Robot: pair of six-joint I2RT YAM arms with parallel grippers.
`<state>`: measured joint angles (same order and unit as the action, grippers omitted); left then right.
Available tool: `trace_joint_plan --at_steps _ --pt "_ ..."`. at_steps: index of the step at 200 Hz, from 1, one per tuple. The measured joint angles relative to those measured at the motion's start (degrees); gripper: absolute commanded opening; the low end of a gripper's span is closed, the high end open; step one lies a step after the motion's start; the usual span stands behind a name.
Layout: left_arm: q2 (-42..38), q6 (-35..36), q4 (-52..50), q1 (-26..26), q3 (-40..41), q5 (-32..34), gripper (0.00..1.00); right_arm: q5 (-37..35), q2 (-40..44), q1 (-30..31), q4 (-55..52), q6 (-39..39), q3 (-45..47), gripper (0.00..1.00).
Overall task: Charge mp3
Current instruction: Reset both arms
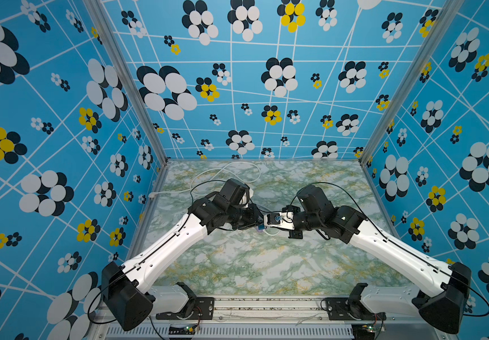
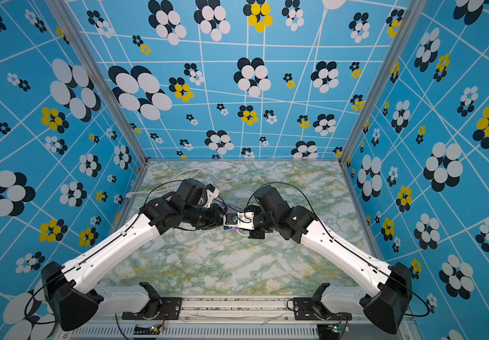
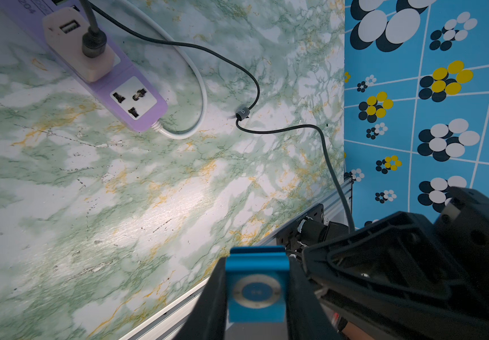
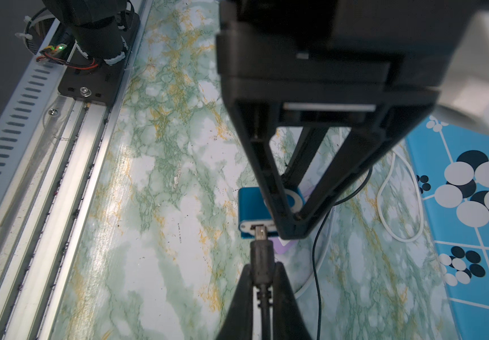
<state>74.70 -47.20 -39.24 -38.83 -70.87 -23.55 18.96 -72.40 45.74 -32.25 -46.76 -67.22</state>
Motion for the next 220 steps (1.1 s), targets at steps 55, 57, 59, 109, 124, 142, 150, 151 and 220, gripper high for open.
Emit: trace_joint_plan --at_steps 55,57,59,109,124,142,150,151,220 --pt "1.62 -0.24 -0.26 0.00 0.00 -0.52 0.15 -0.48 -0.96 0.39 -1.68 -1.33 -0.46 0.00" --pt "1.68 -0.24 -0.26 0.00 0.00 -0.55 0.15 -0.50 -0.98 0.39 -1.77 -1.46 -0.48 0.00" --pt "1.75 -0.26 -0.28 0.00 0.00 -0.57 0.15 -0.57 -1.03 0.42 -1.86 -1.57 -0.48 0.00" --pt "2.40 -0.42 -1.55 -0.07 -0.13 -0.68 0.14 -2.60 -2.69 1.88 -4.52 -3.82 -2.64 0.00" --pt "2.95 -0.44 -1.81 -0.22 -0.24 -0.66 0.14 -3.32 -3.34 2.32 -5.66 -3.85 -3.45 0.00" --pt "3.69 -0.42 -2.60 -0.26 -0.57 -0.61 0.13 -3.96 -4.59 2.80 -7.23 -3.80 -4.94 0.00" --pt "3.93 -0.42 -2.73 -0.26 -0.57 -0.44 0.13 -3.98 -5.14 3.02 -7.65 -3.78 -5.51 0.00" --pt "3.96 -0.42 -2.75 -0.26 -0.57 -0.42 0.13 -4.00 -5.16 3.04 -7.69 -3.78 -5.55 0.00" --pt "3.98 -0.20 -2.16 -0.48 -0.72 -0.46 0.13 -5.84 -5.79 3.96 -9.01 -3.30 -6.34 0.00"
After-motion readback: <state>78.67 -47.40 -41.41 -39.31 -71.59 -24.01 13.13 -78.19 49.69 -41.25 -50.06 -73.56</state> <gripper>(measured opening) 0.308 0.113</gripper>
